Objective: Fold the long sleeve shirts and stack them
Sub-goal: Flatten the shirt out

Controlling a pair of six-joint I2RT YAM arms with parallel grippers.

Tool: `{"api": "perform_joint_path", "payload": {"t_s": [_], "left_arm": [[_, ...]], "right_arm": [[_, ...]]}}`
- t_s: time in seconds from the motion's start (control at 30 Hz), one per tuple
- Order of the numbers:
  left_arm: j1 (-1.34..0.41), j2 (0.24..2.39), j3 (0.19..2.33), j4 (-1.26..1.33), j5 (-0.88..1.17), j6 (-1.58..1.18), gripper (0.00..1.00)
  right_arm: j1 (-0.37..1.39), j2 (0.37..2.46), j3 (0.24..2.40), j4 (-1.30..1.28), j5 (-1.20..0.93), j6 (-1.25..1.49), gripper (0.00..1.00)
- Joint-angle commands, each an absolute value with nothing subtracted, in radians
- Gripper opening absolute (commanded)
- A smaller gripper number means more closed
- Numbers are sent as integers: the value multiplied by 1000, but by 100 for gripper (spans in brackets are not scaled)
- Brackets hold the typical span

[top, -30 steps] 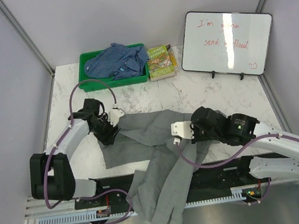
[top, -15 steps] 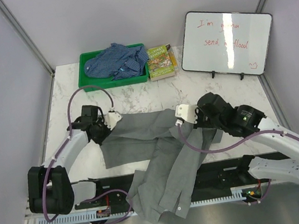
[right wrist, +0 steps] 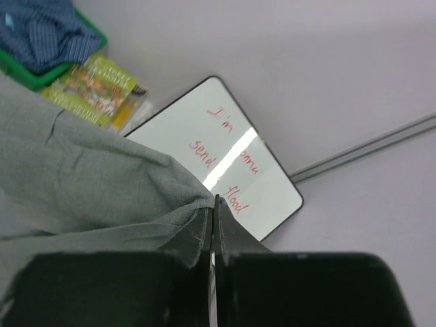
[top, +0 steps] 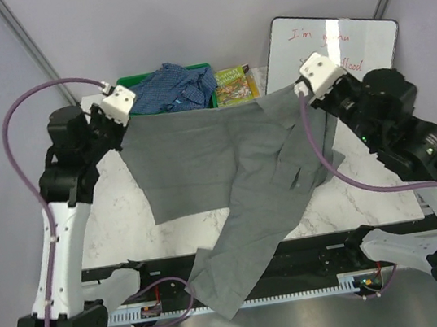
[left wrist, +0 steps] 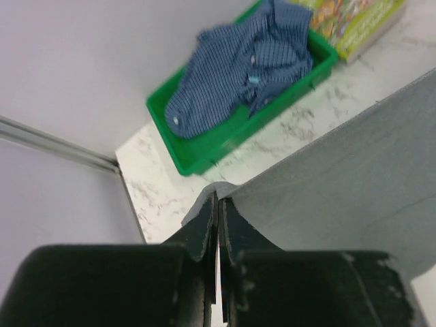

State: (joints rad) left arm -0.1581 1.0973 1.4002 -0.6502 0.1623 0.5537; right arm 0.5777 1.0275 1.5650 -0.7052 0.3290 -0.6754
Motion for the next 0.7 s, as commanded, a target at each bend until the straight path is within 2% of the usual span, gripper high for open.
{"api": "perform_joint_path", "payload": {"t_s": [0.0,0.07,0.23,0.27,0.37,0.53,0.67], "left_arm": [[-152,941,1466,-729,210,495,2],[-152,837,1474,-730,215,491,2],[-152,669,1570,-741,239,456,2],[-152,634,1587,-744,242,445,2],[-152,569,1655,-761,244,434,2],[-152,563,1787,-779,94,439,2],[-152,586,1757,-787,28,491,2]], "right_arm": [[574,982,1753,-750,377,-627,0],[574,953,1814,-790,354,-614,0],[566,930,2139,-916,227,-534,0],[557,931,2234,-945,210,-510,0],[482,916,2334,-986,69,-497,0],[257,790,2261,-919,-112,-564,0],[127,749,2099,-861,-101,-664,0]]}}
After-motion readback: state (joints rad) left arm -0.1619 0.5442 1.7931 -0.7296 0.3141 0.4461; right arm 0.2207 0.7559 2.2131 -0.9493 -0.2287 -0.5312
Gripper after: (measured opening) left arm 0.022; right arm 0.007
